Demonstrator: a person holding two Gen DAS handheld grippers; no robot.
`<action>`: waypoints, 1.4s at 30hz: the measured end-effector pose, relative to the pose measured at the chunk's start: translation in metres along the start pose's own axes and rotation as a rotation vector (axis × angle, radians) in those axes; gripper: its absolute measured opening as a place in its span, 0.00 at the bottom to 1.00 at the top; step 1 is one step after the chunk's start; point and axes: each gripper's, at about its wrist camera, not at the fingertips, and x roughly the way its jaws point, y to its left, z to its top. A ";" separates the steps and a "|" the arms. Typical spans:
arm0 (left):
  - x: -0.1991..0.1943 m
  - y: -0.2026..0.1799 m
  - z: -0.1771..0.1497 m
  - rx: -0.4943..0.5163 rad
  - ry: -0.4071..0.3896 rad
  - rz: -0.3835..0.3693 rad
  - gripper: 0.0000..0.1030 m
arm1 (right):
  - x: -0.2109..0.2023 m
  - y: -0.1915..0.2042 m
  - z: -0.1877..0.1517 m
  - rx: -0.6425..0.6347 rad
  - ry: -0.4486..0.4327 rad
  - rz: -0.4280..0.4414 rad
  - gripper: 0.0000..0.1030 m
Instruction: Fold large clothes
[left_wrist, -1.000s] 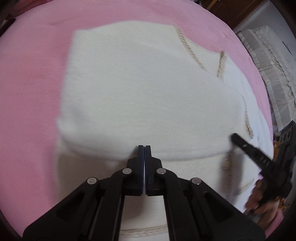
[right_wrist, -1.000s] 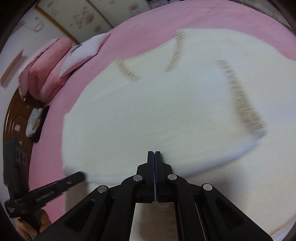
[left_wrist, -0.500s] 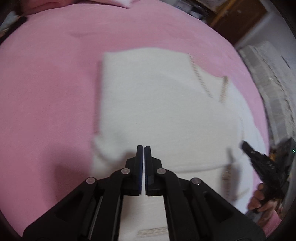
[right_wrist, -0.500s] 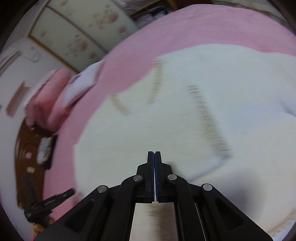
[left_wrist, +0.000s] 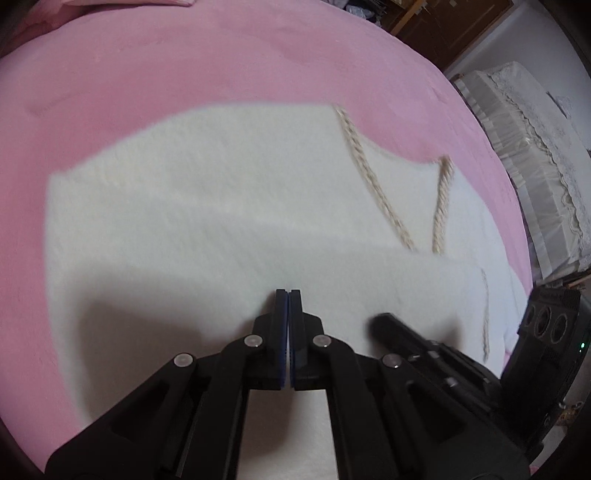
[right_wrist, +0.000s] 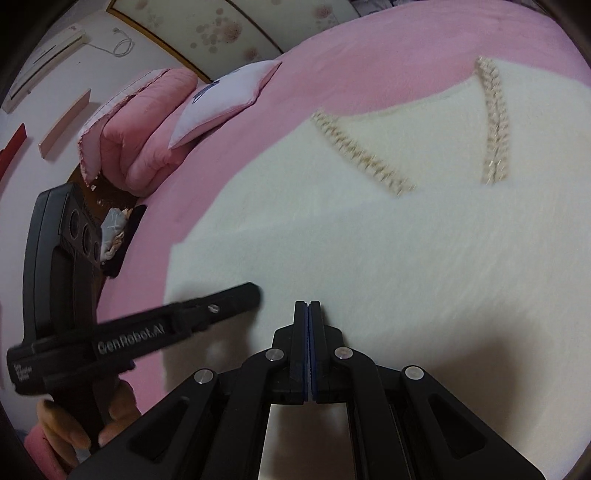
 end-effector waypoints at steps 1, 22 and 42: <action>-0.005 0.000 0.012 0.000 -0.009 0.013 0.00 | 0.004 -0.005 0.010 0.004 -0.009 -0.027 0.01; -0.035 0.025 0.029 0.026 -0.156 0.245 0.00 | -0.057 -0.110 0.069 0.203 -0.240 -0.428 0.00; -0.111 -0.041 -0.213 0.061 0.215 0.203 0.72 | -0.118 -0.016 -0.120 0.454 -0.096 -0.331 0.61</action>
